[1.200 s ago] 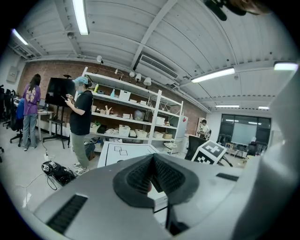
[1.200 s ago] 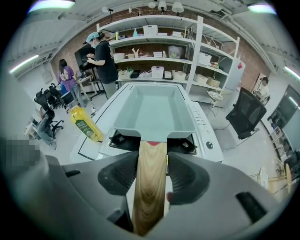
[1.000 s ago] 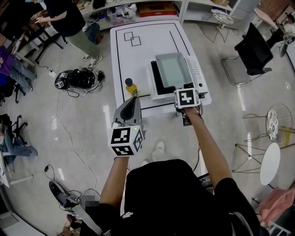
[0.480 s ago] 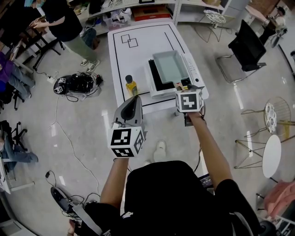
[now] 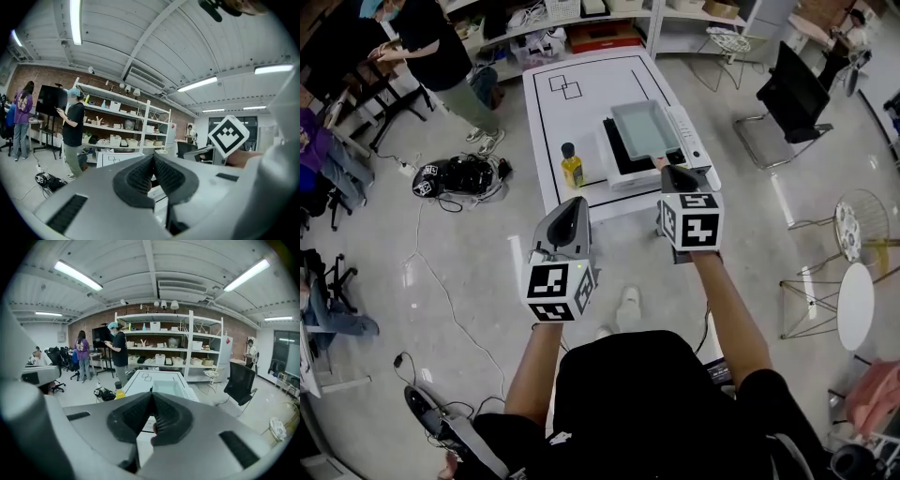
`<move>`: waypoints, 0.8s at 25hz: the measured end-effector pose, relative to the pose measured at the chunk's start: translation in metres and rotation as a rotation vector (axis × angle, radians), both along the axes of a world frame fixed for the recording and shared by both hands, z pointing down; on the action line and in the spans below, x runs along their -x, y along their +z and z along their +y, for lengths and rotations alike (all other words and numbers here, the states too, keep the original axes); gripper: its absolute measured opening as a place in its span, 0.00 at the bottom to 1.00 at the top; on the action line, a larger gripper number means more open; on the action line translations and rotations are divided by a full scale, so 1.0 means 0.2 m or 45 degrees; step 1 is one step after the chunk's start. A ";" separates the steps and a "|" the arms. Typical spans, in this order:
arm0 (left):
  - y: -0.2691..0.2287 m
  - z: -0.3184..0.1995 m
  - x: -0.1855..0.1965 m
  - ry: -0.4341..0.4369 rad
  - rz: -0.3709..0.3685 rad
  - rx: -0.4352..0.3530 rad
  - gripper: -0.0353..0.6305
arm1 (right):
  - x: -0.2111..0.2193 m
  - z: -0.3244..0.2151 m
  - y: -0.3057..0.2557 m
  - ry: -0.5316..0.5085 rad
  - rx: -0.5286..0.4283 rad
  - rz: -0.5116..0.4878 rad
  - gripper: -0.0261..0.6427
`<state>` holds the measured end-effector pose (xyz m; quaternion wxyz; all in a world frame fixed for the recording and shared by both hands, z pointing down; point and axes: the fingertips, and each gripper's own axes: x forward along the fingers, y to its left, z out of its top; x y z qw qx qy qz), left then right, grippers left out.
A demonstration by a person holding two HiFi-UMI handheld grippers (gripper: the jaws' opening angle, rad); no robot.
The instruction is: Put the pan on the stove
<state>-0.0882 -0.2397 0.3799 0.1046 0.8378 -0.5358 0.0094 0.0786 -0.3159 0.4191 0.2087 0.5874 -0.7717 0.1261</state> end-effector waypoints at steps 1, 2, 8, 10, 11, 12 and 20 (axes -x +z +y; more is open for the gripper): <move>-0.01 0.03 0.01 0.001 0.001 -0.006 0.07 | 0.01 0.04 -0.03 -0.002 -0.030 -0.012 0.04; -0.02 0.06 0.01 0.003 0.000 -0.012 0.07 | 0.02 0.08 -0.06 -0.004 -0.059 -0.028 0.04; -0.07 0.25 0.05 0.028 -0.002 -0.054 0.07 | 0.10 0.33 -0.22 -0.013 -0.210 -0.076 0.04; -0.09 0.31 0.06 0.037 -0.007 -0.068 0.07 | 0.13 0.42 -0.25 -0.015 -0.236 -0.082 0.04; -0.10 0.34 0.06 0.042 -0.010 -0.075 0.07 | 0.14 0.47 -0.27 -0.016 -0.247 -0.088 0.04; -0.11 0.37 0.07 0.047 -0.012 -0.082 0.07 | 0.15 0.51 -0.28 -0.015 -0.258 -0.093 0.04; -0.13 0.52 0.09 0.082 0.009 -0.107 0.07 | 0.22 0.75 -0.35 -0.021 -0.329 -0.099 0.04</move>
